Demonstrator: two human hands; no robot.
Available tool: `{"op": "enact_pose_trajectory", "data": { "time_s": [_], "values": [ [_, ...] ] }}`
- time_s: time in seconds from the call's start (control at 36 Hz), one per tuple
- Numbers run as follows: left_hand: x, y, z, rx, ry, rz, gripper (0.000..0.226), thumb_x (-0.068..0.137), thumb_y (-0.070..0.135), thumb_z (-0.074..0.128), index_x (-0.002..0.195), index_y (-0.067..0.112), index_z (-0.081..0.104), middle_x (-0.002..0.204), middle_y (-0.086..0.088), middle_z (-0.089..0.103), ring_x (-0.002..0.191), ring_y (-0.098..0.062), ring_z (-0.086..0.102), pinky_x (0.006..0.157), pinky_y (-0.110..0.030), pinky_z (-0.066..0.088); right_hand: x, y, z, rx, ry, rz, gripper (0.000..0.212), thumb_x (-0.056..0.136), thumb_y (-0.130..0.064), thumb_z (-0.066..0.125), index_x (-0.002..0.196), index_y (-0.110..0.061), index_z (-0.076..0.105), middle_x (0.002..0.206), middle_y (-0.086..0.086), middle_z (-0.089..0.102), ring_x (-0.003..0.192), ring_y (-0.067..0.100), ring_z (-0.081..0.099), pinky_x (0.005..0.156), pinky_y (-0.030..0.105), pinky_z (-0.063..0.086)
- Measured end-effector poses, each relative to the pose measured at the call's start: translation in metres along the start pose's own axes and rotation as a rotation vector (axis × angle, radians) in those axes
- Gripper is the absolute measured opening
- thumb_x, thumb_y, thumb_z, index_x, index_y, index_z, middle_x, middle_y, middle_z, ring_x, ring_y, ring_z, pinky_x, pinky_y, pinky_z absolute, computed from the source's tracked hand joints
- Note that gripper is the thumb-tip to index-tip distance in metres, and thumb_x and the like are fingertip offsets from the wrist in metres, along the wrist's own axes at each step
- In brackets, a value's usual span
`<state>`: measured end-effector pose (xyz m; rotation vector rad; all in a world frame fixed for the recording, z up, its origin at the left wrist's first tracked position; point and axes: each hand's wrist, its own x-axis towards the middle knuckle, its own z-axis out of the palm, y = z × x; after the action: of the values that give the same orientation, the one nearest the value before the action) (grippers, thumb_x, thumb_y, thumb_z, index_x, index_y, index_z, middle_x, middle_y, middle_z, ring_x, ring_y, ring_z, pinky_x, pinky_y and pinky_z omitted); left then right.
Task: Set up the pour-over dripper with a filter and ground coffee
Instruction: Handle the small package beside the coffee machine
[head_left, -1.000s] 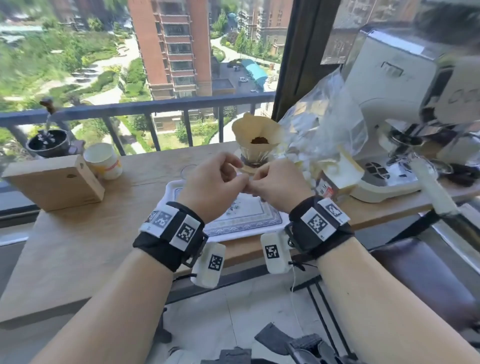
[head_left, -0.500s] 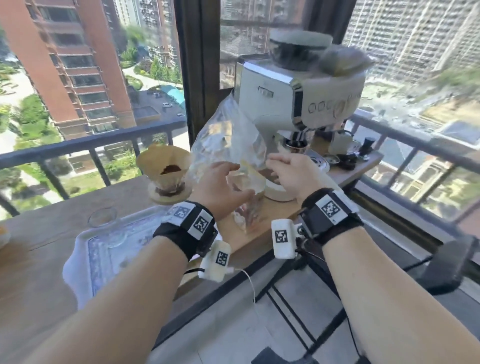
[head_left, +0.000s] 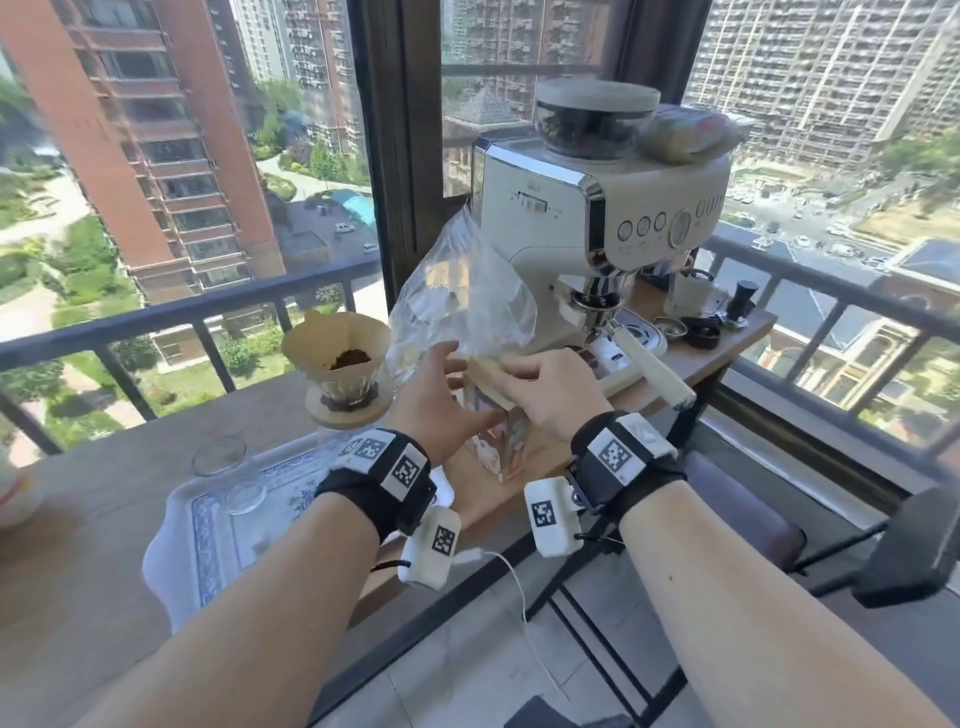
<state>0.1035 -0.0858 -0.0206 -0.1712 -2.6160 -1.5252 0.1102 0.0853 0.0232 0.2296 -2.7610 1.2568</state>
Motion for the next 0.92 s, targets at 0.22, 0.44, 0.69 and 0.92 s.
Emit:
{"op": "enact_pose_trajectory", "data": {
  "time_s": [0.22,0.44,0.69,0.92],
  "values": [
    [0.018,-0.025,-0.043,0.055,0.026,0.042,0.058,0.066,0.034,0.096,0.103,0.047,0.053,0.107,0.019,0.066,0.110,-0.008,0.066,0.102,-0.040,0.055,0.029,-0.023,0.044,-0.025,-0.010,-0.009,0.035,0.093,-0.058,0.065,0.104,-0.030,0.083,0.105,0.000,0.080,0.106,0.016,0.070,0.096,0.033,0.051],
    [0.046,-0.045,-0.071,-0.002,0.026,0.013,0.067,0.068,0.041,0.093,0.129,0.033,0.065,0.117,0.010,0.073,0.109,-0.007,0.068,0.102,-0.036,0.056,0.063,-0.039,0.067,0.012,-0.037,0.078,0.041,0.083,-0.040,0.081,0.119,-0.021,0.078,0.117,0.002,0.077,0.111,0.014,0.070,0.101,0.030,0.050],
    [0.066,-0.074,-0.103,0.157,0.043,-0.013,0.033,0.079,0.037,0.087,0.112,0.033,0.080,0.114,0.023,0.066,0.078,0.003,0.058,0.072,-0.016,0.043,0.083,-0.043,0.103,0.196,-0.058,0.098,0.035,0.092,-0.040,0.075,0.120,-0.020,0.077,0.117,0.000,0.076,0.111,0.012,0.068,0.103,0.035,0.052],
    [0.077,-0.092,-0.115,0.117,0.037,-0.079,0.025,0.084,0.031,0.084,0.108,0.035,0.079,0.096,0.025,0.072,0.093,0.005,0.067,0.086,-0.022,0.055,0.098,-0.044,0.130,0.170,-0.102,0.221,0.076,0.086,-0.056,0.072,0.148,-0.022,0.046,0.143,-0.001,0.055,0.119,0.010,0.055,0.092,0.022,0.038]
  ]
}}
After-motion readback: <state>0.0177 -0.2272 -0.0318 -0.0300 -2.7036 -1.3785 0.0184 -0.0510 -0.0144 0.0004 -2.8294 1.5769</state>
